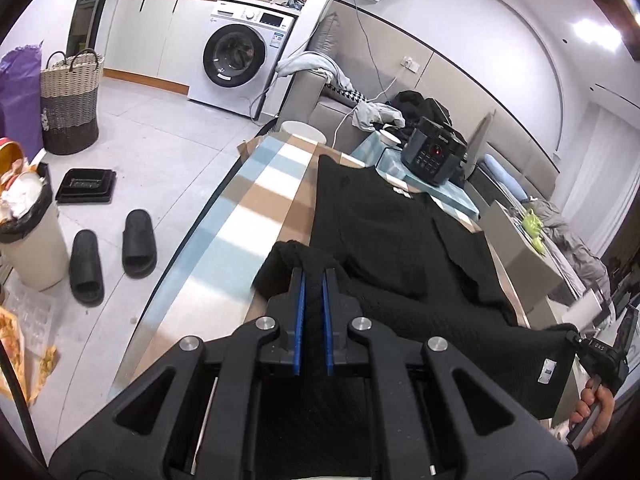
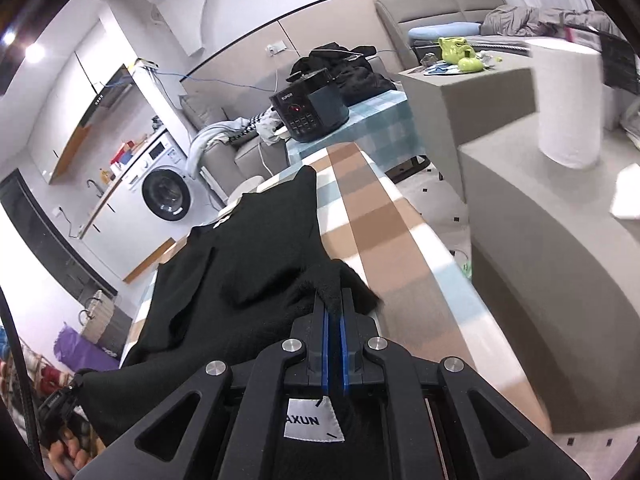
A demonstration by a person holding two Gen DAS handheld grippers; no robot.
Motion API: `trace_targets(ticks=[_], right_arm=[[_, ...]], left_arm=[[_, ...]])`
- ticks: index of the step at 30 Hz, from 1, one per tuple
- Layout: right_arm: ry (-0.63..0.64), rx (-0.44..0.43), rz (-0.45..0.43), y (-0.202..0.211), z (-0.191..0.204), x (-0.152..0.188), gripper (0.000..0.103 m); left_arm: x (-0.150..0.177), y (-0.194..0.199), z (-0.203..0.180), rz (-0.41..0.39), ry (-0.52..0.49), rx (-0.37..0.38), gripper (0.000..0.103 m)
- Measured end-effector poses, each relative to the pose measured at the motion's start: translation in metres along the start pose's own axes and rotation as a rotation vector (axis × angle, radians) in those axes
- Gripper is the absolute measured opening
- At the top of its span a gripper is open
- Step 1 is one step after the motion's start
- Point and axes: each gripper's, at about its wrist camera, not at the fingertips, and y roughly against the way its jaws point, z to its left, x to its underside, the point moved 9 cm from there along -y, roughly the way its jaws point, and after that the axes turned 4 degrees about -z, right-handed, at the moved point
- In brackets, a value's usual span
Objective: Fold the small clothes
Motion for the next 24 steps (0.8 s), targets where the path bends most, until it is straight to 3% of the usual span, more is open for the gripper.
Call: trace_targets(ticks=[5, 10, 12, 13, 14, 16, 20, 24], right_arm=[[-0.031, 0.024, 0.027, -0.048, 0.009, -0.018, 0.005], [-0.02, 0.074, 0.102, -0.091, 0.003, -0.015, 0.009], [-0.019, 0.08, 0.115, -0.09, -0.004, -0.011, 0.022], [-0.021, 0.082, 0.113, -0.086, -0.01, -0.009, 0.036], [-0.026, 0.085, 0.102, -0.08, -0.017, -0.007, 0.047], [-0.033, 0.098, 0.09, -0.073, -0.03, -0.004, 0.053], [-0.059, 0.052, 0.171, -0.082, -0.039, 0.01, 0.053], [-0.038, 0.02, 0.226, -0.099, -0.025, 0.026, 0.053]], left_arm=[[-0.016, -0.058, 0.008, 0.039, 0.002, -0.03, 0.005], [-0.009, -0.112, 0.024, 0.126, 0.033, -0.071, 0.007], [0.0, -0.122, 0.032, 0.17, 0.048, -0.089, 0.02], [0.003, -0.124, 0.037, 0.182, 0.053, -0.095, 0.036], [0.007, -0.124, 0.041, 0.181, 0.056, -0.105, 0.044], [0.009, -0.119, 0.048, 0.149, 0.058, -0.109, 0.065], [0.018, -0.129, 0.052, 0.175, 0.043, -0.103, 0.068], [0.03, -0.147, 0.047, 0.243, 0.09, -0.069, 0.068]])
